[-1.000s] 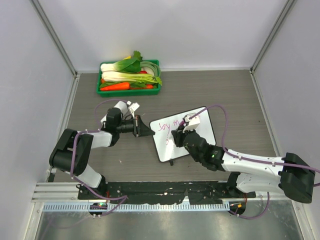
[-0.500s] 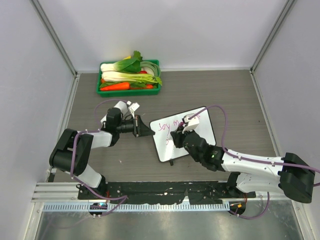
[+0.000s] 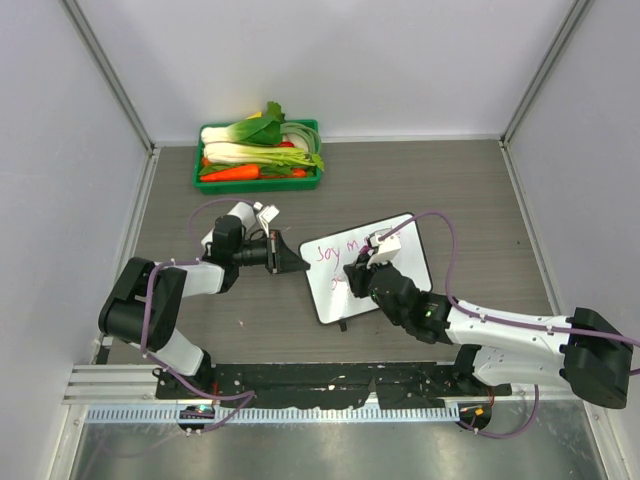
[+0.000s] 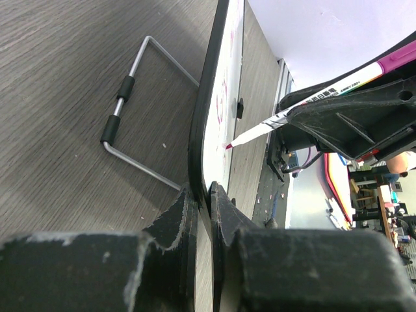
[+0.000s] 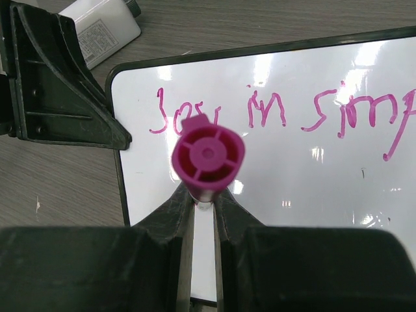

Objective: Write a sentence on the whiteboard

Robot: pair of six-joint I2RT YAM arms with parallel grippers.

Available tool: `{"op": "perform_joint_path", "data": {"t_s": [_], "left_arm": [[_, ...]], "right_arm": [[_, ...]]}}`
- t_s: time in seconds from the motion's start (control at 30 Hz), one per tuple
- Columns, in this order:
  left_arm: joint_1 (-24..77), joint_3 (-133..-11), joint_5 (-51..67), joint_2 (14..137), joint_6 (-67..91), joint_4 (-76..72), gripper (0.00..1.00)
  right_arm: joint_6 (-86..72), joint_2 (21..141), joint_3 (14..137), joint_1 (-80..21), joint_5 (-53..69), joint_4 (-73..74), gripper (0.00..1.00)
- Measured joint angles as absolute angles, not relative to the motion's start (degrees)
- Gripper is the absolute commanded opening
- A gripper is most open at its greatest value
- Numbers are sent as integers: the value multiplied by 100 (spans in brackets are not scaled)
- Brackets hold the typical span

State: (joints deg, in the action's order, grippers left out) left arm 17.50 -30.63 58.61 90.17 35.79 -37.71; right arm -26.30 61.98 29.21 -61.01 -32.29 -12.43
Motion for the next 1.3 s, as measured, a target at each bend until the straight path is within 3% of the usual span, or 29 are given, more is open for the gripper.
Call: {"op": "perform_joint_path", "data": {"t_s": [0.87, 1.3], "left_arm": [[1750, -3063, 5861, 9026, 3581, -3774, 0], [1750, -3063, 5874, 9026, 3588, -3791, 0]], "right_arm": [[-2604, 6326, 3085, -6047, -3297, -1258, 1], [-2602, 5839, 2912, -5859, -3138, -1251, 1]]}}
